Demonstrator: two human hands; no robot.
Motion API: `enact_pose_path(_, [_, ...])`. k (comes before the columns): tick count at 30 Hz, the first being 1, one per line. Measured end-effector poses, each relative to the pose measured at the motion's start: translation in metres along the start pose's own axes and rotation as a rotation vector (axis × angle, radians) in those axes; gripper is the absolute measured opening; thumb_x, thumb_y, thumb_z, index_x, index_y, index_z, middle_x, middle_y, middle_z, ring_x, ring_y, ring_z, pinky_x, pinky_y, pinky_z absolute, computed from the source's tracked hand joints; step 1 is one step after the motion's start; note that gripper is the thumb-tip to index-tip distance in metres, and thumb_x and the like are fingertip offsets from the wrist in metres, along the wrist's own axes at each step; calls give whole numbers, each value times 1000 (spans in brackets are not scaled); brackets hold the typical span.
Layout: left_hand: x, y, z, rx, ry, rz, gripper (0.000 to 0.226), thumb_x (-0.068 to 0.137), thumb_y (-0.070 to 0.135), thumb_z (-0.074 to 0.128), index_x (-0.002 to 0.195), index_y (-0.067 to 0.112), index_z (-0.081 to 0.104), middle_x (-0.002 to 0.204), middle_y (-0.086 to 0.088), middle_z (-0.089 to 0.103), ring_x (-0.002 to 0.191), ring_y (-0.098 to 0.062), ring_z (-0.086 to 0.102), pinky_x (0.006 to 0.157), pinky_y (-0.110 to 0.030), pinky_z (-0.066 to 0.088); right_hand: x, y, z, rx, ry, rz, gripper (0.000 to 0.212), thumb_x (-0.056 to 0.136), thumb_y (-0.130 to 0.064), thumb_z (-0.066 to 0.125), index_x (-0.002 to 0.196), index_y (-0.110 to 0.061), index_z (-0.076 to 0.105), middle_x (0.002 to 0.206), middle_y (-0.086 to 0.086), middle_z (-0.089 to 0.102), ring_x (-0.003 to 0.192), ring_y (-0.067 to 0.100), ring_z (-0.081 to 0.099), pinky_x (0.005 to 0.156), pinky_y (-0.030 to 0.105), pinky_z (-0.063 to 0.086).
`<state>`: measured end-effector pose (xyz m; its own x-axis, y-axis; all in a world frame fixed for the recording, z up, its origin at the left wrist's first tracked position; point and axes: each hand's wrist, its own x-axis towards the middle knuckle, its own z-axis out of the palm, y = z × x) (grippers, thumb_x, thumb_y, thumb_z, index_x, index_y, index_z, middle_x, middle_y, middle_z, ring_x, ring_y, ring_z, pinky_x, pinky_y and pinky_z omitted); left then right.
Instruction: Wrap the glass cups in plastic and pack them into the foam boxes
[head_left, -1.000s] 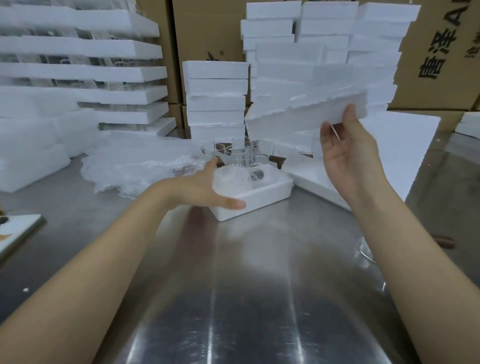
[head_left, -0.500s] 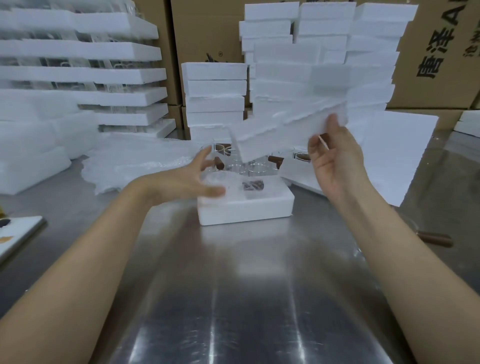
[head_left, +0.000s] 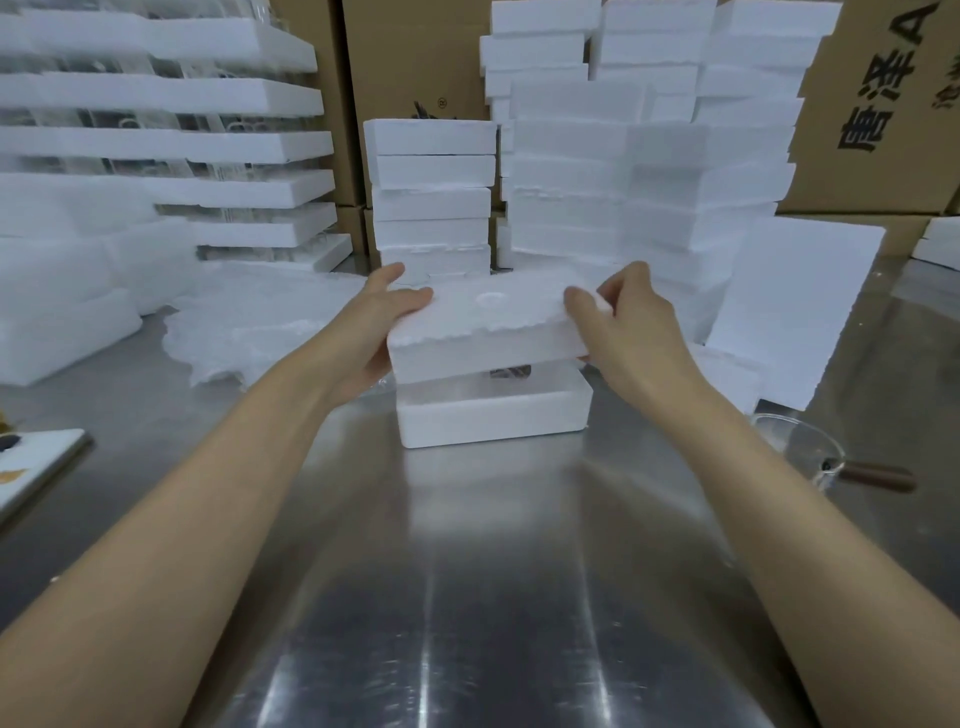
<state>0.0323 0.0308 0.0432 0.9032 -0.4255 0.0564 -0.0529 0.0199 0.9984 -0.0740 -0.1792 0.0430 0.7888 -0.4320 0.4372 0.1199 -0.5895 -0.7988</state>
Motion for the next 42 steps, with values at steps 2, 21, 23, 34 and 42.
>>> enact_pose_path(2, [-1, -2, 1, 21, 17, -35, 49, 97, 25, 54, 143, 26, 39, 126, 7, 59, 87, -5, 68, 61, -18, 53, -5, 1, 5, -146, 34, -144, 33, 85, -41, 47, 108, -18, 40, 75, 1, 54, 65, 25, 58, 57, 33, 46])
enact_pose_path(21, [-7, 4, -4, 13, -52, -222, 23, 100, 25, 46, 108, 14, 64, 96, 1, 75, 80, -10, 72, 67, -24, 53, -11, 6, 21, -405, -112, -103, 42, 94, -36, 33, 129, -16, 46, 98, 9, 56, 99, 32, 52, 77, 35, 40])
enact_pose_path(23, [-6, 2, -1, 38, -18, -222, 22, 99, 25, 47, 106, 14, 65, 95, 1, 75, 77, -9, 71, 65, -22, 54, -11, 8, 22, -390, -128, -77, 43, 94, -38, 32, 130, -18, 44, 99, 9, 54, 101, 31, 50, 76, 34, 37])
enact_pose_path(34, [1, -10, 4, 168, 141, -175, 31, 96, 32, 53, 117, 13, 64, 120, -8, 67, 114, -27, 61, 103, -37, 42, -15, 5, 23, -322, -164, 23, 31, 93, -42, 34, 115, -21, 41, 89, 5, 46, 87, 29, 47, 61, 33, 31])
enact_pose_path(42, [1, -12, 8, 69, 182, -161, 22, 99, 27, 48, 105, 14, 64, 101, -7, 67, 82, -18, 63, 74, -28, 50, -21, -1, 26, -294, -190, 69, 19, 95, -38, 32, 104, -21, 32, 108, 9, 48, 86, 27, 42, 61, 34, 29])
